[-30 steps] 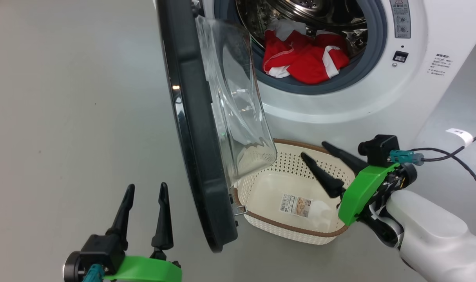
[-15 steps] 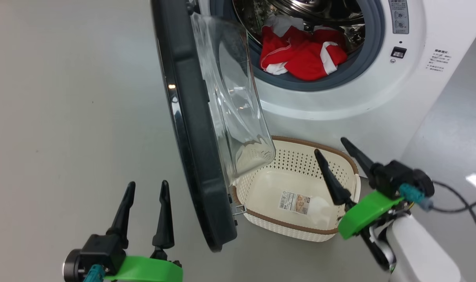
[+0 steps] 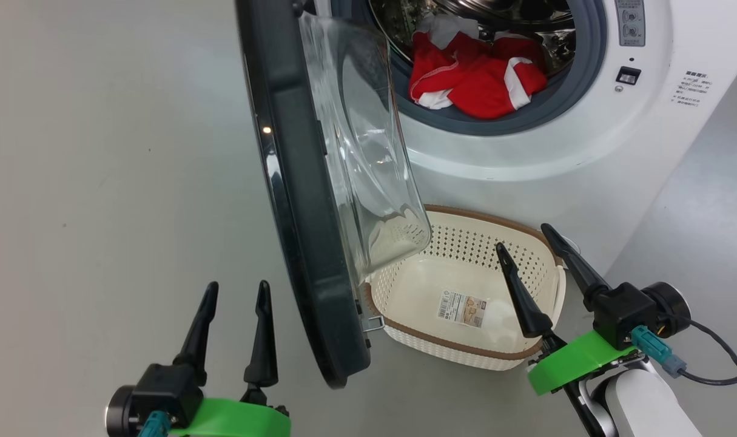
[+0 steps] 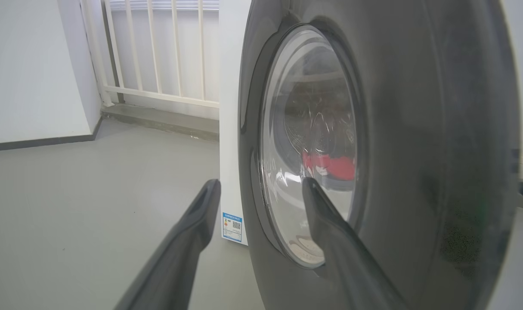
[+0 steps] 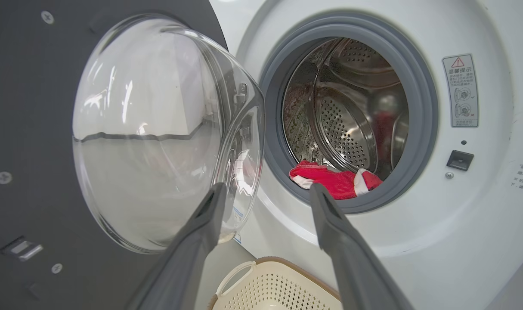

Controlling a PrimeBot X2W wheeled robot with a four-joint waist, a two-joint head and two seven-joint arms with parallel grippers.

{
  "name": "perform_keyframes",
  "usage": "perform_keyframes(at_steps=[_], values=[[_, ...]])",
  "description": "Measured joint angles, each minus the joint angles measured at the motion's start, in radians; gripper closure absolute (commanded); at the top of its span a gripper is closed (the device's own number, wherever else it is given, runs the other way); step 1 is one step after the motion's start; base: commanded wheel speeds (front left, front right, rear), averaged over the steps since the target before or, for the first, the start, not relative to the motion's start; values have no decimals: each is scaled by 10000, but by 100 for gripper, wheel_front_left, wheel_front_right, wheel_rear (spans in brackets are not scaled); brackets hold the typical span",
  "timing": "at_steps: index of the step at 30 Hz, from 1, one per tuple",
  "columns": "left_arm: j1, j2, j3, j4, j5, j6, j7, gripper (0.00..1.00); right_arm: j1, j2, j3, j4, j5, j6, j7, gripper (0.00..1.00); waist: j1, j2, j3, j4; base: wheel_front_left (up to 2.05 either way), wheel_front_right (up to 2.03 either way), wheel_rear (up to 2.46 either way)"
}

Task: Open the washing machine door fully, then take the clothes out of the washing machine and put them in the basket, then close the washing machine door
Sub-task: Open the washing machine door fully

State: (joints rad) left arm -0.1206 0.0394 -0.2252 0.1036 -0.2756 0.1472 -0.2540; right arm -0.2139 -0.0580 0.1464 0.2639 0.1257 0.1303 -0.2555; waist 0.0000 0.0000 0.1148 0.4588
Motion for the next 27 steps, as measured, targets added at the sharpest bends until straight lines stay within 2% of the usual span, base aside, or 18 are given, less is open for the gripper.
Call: perform_keyframes(at_steps=[26, 27], values=[[12, 2, -84, 240, 31, 15, 0, 0, 512, 12, 138, -255, 337, 0, 0, 0, 0, 0, -270, 15, 0, 0, 0], [14, 2, -77, 240, 31, 6, 2, 5, 511, 13, 151, -276, 355, 0, 0, 0, 0, 0, -278, 12, 0, 0, 0]])
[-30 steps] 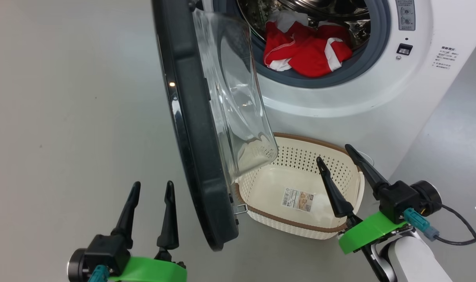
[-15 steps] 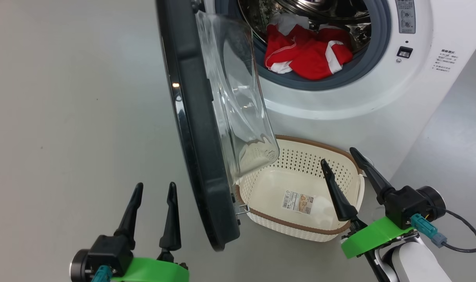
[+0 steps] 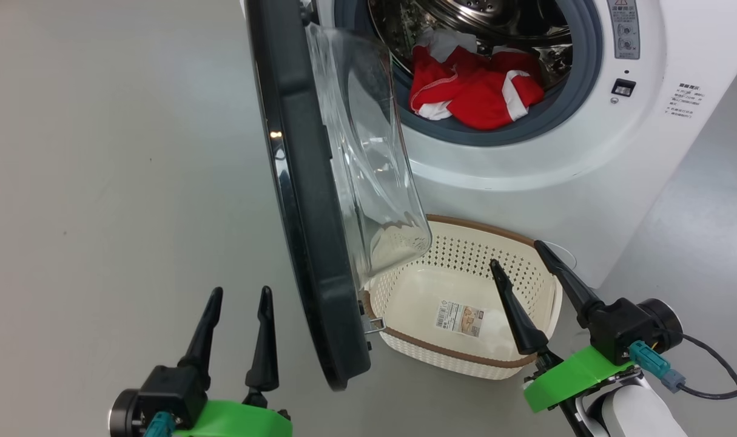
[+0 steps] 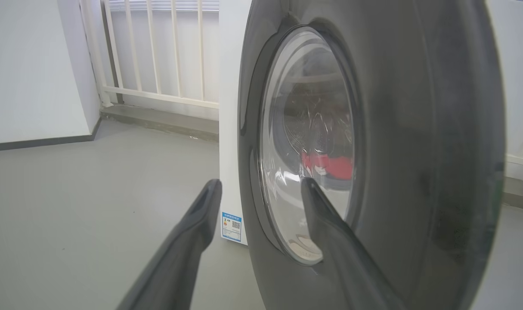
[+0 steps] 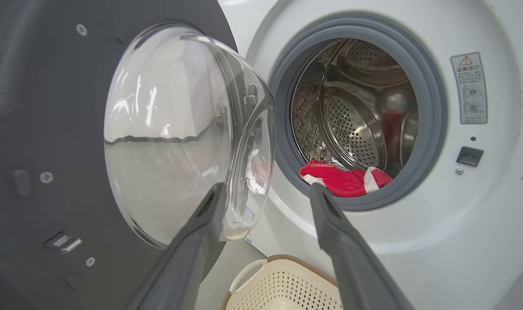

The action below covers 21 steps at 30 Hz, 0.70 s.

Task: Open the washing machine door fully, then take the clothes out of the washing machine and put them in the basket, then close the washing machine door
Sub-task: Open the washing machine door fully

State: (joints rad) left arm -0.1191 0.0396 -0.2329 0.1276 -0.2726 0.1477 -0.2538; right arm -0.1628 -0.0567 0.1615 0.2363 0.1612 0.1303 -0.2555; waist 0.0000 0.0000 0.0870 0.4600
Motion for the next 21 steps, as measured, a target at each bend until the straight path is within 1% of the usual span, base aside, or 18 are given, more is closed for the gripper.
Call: perform_keyframes(at_steps=[1, 2, 9, 16, 21], values=[[0, 2, 2, -4, 0, -4, -2, 85, 0, 0, 12, -8, 17, 0, 0, 0, 0, 0, -9, -3, 0, 0, 0], [1, 0, 8, -17, -8, -38, 0, 100, 0, 0, 25, -15, 59, 0, 0, 0, 0, 0, -16, -10, 0, 0, 0], [-14, 4, 121, -715, -2, -86, 0, 100, 0, 0, -8, -31, 65, 0, 0, 0, 0, 0, 24, -20, 0, 0, 0], [-399, 36, 163, -1870, 8, -265, -2, 100, 0, 0, -56, -19, 63, 0, 0, 0, 0, 0, 69, -43, 0, 0, 0], [-998, 155, 151, -3062, 330, -263, 6, 100, -2, 2, -33, 48, 35, 0, 0, 0, 0, 0, 97, -102, 0, 0, 0]])
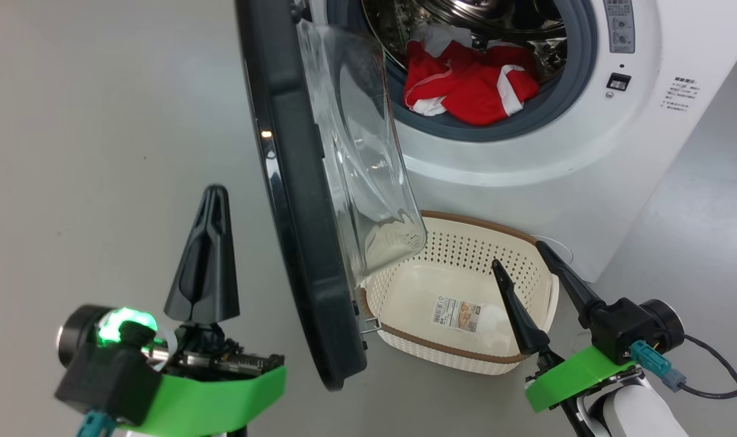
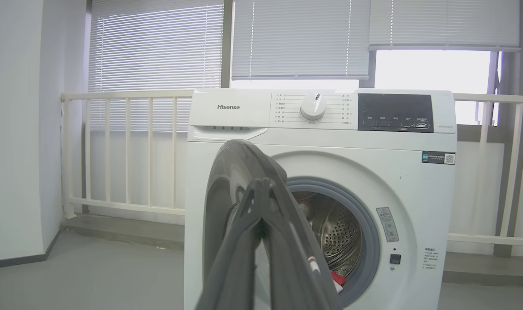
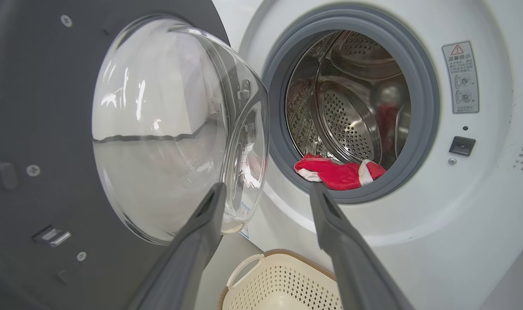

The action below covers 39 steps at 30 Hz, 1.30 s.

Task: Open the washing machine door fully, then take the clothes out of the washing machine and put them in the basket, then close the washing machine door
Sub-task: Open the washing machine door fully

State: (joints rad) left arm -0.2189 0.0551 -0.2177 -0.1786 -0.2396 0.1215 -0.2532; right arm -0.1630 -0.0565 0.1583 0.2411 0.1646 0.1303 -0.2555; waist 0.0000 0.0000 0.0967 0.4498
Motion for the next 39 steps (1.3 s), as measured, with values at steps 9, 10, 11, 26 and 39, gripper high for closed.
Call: perform_keyframes(at_steps=[9, 10, 11, 26, 39], values=[[-532, -15, -1068, -1875, 144, -263, 602, 100, -8, 0, 90, 61, 0, 0, 0, 0, 0, 0, 80, -238, 0, 0, 0], [-532, -23, -1223, -1918, 92, -267, 690, 100, -12, 0, 92, 61, 0, 0, 0, 0, 0, 0, 92, -264, 0, 0, 0], [-531, -21, -1383, -1933, 81, -284, 782, 100, -12, 0, 88, 61, 0, 0, 0, 0, 0, 0, 105, -287, 0, 0, 0], [-249, -44, -3083, -368, -642, -527, 2508, 100, -43, -2, 25, 73, -104, 0, 0, 0, 0, 0, 294, -383, 0, 0, 0], [132, 15, -3041, 489, -604, 117, 2984, 100, -45, -2, 58, 138, -98, 0, 2, 0, 0, 0, 298, -348, 0, 0, 0]])
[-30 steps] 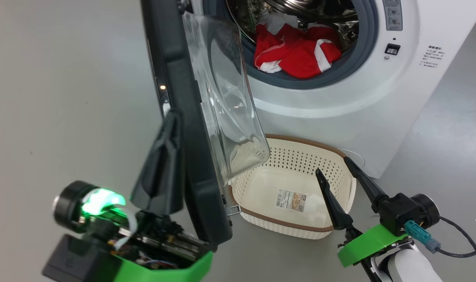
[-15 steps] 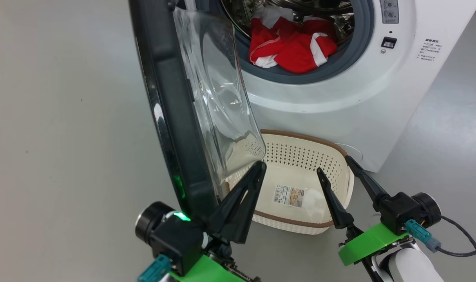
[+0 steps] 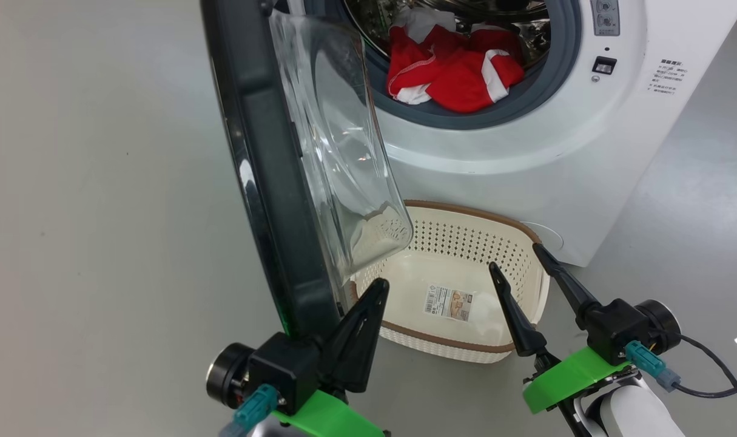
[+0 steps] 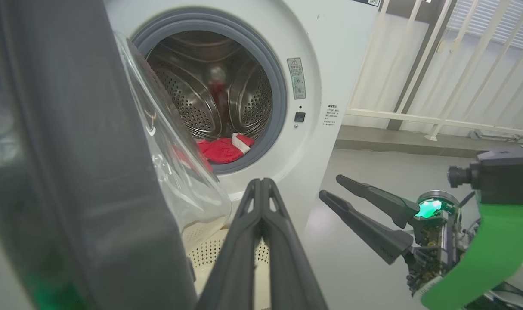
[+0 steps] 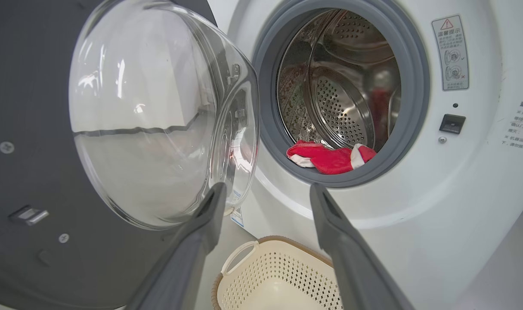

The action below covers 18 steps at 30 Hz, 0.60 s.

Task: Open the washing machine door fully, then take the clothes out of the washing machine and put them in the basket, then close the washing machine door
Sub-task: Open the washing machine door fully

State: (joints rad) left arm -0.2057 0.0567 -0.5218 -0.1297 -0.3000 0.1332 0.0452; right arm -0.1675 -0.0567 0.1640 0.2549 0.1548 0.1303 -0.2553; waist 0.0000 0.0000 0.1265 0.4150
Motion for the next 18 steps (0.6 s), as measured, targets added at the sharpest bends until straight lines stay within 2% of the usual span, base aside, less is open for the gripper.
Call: perform_keyframes(at_steps=[18], values=[[161, 144, 439, 387, -96, 433, -115, 100, 2, 0, 130, 94, 272, 0, -2, 0, 0, 0, -70, 257, 0, 0, 0]])
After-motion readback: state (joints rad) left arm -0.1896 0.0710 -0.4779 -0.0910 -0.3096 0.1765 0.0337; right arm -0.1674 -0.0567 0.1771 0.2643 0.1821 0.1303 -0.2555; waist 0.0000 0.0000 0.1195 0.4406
